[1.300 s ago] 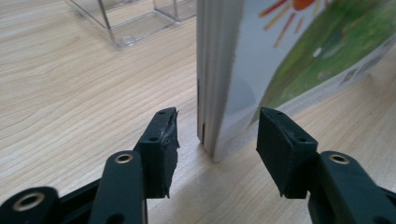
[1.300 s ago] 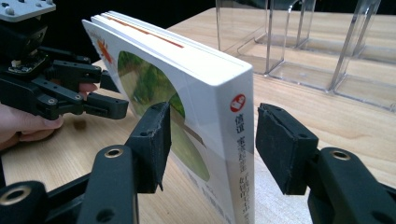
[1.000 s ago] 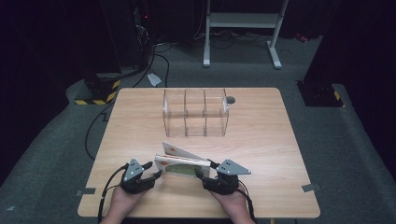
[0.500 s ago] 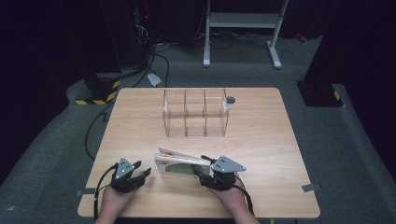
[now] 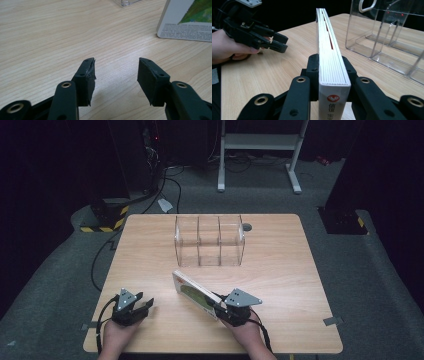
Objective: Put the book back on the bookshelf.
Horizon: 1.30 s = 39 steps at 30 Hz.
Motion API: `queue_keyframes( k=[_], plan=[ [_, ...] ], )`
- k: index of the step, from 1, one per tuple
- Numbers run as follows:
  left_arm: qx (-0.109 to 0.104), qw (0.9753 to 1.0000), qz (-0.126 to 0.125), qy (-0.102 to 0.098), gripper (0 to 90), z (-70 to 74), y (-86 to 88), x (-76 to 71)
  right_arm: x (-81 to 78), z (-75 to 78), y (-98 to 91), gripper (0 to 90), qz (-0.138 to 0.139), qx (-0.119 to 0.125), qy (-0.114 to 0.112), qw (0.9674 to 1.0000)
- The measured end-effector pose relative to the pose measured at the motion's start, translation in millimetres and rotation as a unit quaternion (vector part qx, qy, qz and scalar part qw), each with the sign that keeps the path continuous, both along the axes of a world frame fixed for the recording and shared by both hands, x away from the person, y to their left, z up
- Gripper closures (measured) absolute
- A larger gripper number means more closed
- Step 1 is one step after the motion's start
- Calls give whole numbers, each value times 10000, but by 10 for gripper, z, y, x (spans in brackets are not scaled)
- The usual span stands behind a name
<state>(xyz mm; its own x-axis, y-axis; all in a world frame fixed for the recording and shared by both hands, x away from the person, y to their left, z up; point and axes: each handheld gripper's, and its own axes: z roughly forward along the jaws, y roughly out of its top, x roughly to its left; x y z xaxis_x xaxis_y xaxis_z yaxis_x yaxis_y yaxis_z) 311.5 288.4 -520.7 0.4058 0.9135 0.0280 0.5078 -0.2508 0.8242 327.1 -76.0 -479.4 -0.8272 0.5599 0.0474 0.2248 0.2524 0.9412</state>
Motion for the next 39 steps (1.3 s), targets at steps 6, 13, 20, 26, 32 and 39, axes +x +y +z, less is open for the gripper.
queue_keyframes(
  k=[6, 13, 20, 26, 32, 39],
  plan=[
    [63, 9999, 63, -91, 470, 19, 3, 7, -80, 52, 71, 753, -73, -127, -245, 9996],
    [161, 9997, 103, -168, 465, 40, -5, 44, -129, 99, -6, 754, -363, -64, -333, 9988],
    [216, 9994, 287, -10, 454, -3, 62, 214, -173, 145, -224, 754, -688, 95, -357, 9969],
    [207, 9984, 490, 180, 412, -60, 78, 354, -219, 172, -404, 754, -1163, 34, -454, 9922],
    [322, 9977, 487, 347, 381, -66, 18, 433, -233, 174, -572, 754, -1622, -34, -508, 9854],
    [196, 9968, 603, 496, 358, -75, -2, 491, -232, 157, -722, 753, -1959, -62, -490, 9794]
  ],
)
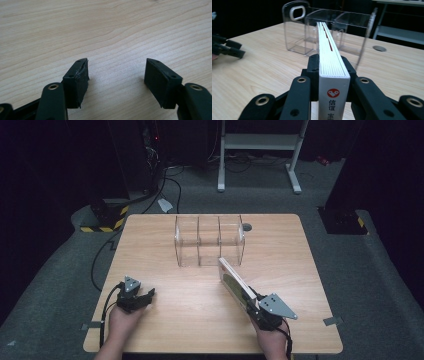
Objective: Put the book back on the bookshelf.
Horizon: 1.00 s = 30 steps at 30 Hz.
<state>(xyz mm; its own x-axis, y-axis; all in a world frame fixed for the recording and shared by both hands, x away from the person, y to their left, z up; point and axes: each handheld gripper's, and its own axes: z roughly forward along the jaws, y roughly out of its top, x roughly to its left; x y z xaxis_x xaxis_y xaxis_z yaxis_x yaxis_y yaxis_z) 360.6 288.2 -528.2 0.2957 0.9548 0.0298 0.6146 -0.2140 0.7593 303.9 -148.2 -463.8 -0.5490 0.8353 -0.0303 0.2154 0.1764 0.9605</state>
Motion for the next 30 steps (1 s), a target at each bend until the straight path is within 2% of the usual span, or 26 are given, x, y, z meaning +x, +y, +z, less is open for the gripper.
queue_keyframes(
  k=[4, 11, 16, 17, 25, 30],
  plan=[
    [-115, 9999, 39, 71, 345, -2, 16, 21, 13, -16, -97, 753, -220, 61, 87, 9997],
    [-101, 9999, 26, 78, 345, -1, 15, 16, 26, -25, -164, 753, -495, 71, 39, 9987],
    [-115, 9999, -13, 63, 339, -4, 17, 5, 33, -50, -185, 750, -572, 174, 88, 9982],
    [-117, 9999, -24, 66, 336, -4, 17, 5, 31, -72, -193, 749, -638, 329, 177, 9973],
    [-86, 9999, -100, 94, 309, -3, 19, 7, 50, -117, -147, 746, -705, 76, 305, 9970],
    [-163, 9998, -67, 111, 289, -4, 12, 8, 61, -135, -112, 740, -784, 39, 372, 9962]
  ],
)
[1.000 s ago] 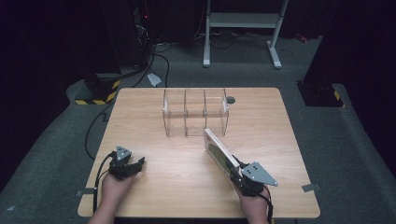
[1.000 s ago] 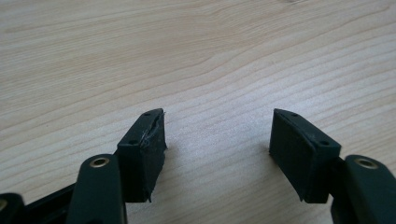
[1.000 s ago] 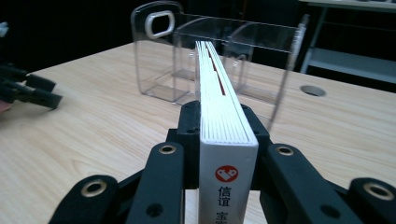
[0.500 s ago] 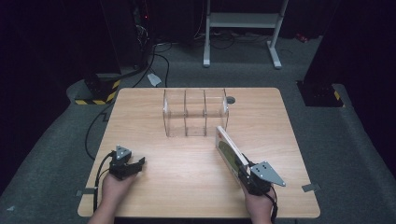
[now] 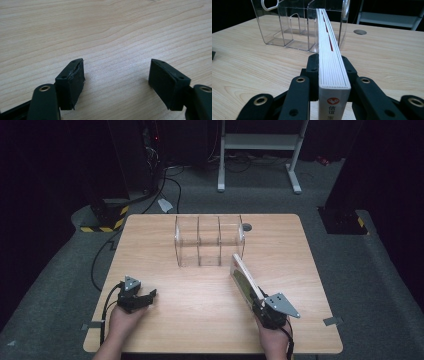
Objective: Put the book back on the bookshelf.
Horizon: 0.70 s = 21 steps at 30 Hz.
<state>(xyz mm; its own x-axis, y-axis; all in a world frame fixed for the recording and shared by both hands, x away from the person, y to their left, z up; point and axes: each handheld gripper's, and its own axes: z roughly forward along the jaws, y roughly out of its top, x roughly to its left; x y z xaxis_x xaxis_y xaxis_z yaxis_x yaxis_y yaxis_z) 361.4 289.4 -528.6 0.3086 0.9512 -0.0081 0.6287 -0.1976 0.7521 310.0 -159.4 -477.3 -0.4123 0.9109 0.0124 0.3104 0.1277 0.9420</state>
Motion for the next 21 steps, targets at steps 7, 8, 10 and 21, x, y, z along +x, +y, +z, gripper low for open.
queue_keyframes(
  k=[7, 8, 10, 21],
  plan=[
    [47, 10000, 1, -2, 285, -1, -14, -1, 22, 10, 28, 711, 32, 28, 239, 9997],
    [49, 10000, -3, -6, 285, -2, -14, 1, 22, 10, 28, 711, 32, 28, 239, 9997],
    [52, 10000, -5, -5, 283, -2, -15, 1, 35, 11, 50, 710, -6, 42, 344, 9994],
    [59, 10000, -23, 3, 283, -1, -18, 11, 116, 99, 68, 736, -203, -14, 795, 9966]
  ],
)
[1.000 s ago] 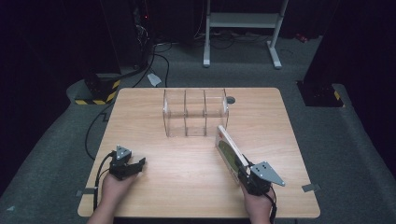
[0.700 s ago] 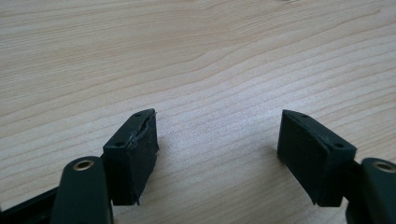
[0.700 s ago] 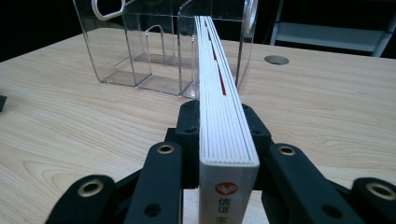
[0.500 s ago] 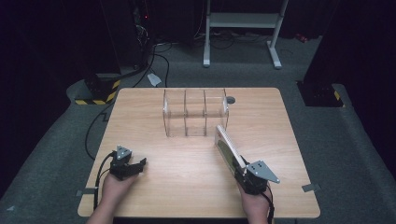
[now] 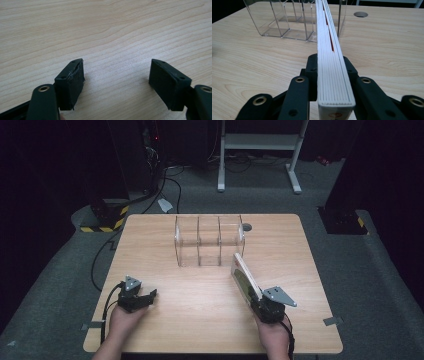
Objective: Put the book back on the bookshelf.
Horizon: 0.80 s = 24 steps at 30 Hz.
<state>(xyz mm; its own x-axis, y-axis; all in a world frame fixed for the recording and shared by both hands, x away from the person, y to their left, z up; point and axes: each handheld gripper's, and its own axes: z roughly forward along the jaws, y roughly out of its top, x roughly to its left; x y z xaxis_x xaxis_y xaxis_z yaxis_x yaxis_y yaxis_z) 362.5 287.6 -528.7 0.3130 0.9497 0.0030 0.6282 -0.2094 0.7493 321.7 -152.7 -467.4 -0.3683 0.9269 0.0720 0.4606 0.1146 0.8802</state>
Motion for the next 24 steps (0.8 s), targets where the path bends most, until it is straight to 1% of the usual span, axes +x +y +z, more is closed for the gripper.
queue_keyframes(
  k=[4, 6, 7, 8, 12, 18, 19, 22, 24],
  plan=[
    [-6, 10000, 0, -3, 282, -1, -2, 2, -1, 15, 13, 746, 58, -199, -5, 9998],
    [-7, 10000, 4, -9, 282, -2, -3, 2, 0, 19, 15, 746, 71, -228, 8, 9997],
    [-3, 10000, -12, -5, 282, -1, 0, 3, 8, 34, 19, 747, 100, -284, 71, 9995],
    [-3, 10000, -12, -4, 282, -1, 0, 3, 9, 37, 21, 747, 100, -299, 81, 9995],
    [-2, 10000, -23, -4, 283, -1, 1, 3, 11, 42, 25, 748, 72, -286, 118, 9995],
    [-3, 10000, -18, -11, 283, -2, 0, 3, 0, 50, 63, 751, 16, -365, 133, 9992],
    [3, 10000, -21, -12, 283, -1, -1, 2, -1, 50, 70, 752, 34, -411, 108, 9991],
    [8, 10000, -23, -16, 288, -1, -3, -1, -12, 46, 79, 753, 82, -423, 70, 9990],
    [13, 10000, -27, -17, 288, -1, -2, 0, -24, 38, 69, 754, 80, -364, 49, 9993]
  ],
)
